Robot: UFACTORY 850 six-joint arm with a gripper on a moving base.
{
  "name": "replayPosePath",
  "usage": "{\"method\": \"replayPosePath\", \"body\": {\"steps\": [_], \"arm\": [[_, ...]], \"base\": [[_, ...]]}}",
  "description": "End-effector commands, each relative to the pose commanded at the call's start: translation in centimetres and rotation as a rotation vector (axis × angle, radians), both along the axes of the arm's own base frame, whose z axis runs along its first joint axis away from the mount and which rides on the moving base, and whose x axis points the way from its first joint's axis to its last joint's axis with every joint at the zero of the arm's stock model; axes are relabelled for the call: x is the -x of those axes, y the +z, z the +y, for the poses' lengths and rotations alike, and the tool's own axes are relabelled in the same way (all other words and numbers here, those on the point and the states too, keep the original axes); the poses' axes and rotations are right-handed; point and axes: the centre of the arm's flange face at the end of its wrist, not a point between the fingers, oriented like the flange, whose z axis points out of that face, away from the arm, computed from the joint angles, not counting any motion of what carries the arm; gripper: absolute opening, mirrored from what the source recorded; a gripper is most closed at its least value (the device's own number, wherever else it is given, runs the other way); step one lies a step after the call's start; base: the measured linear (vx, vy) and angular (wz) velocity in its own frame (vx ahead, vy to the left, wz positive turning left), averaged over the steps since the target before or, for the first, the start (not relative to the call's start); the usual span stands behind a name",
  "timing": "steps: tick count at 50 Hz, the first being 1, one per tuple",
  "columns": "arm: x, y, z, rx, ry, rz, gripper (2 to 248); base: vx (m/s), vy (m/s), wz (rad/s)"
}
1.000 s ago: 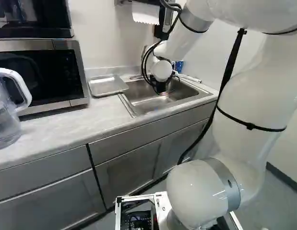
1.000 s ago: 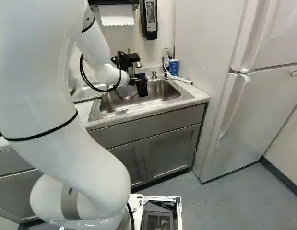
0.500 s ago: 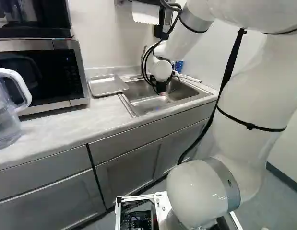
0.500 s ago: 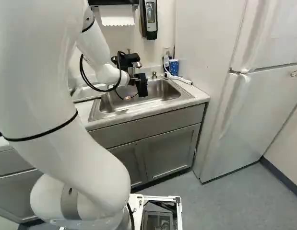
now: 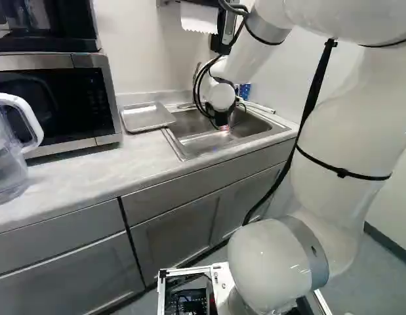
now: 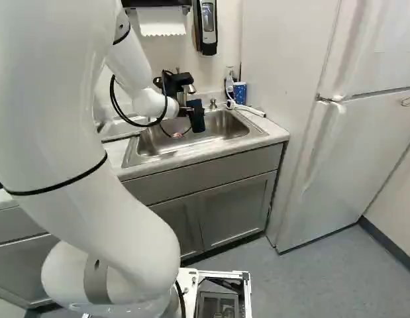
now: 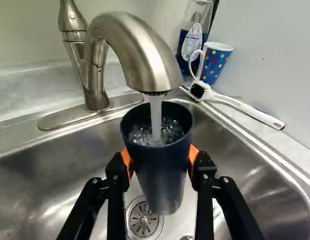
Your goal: Rinse the cup and place it in the tray
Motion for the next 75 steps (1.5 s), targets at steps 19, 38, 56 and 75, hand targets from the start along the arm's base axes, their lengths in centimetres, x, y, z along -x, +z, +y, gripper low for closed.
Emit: {"method": "replayPosePath", "body": {"steps": [19, 38, 56, 75], "arm": [[0.1, 0.1, 0.7, 0.005, 0.009, -0.009, 124], [0.8, 0.1, 2.7, 0.005, 0.052, -0.008, 124], [2.7, 0.1, 5.0, 0.005, 0.106, -0.007, 124], [3.9, 0.1, 7.7, 0.005, 0.167, -0.006, 124]], "base": [[0.000, 0.000, 0.000], [0.000, 0.000, 0.000], [0.000, 0.000, 0.000], [0.000, 0.000, 0.000]]}}
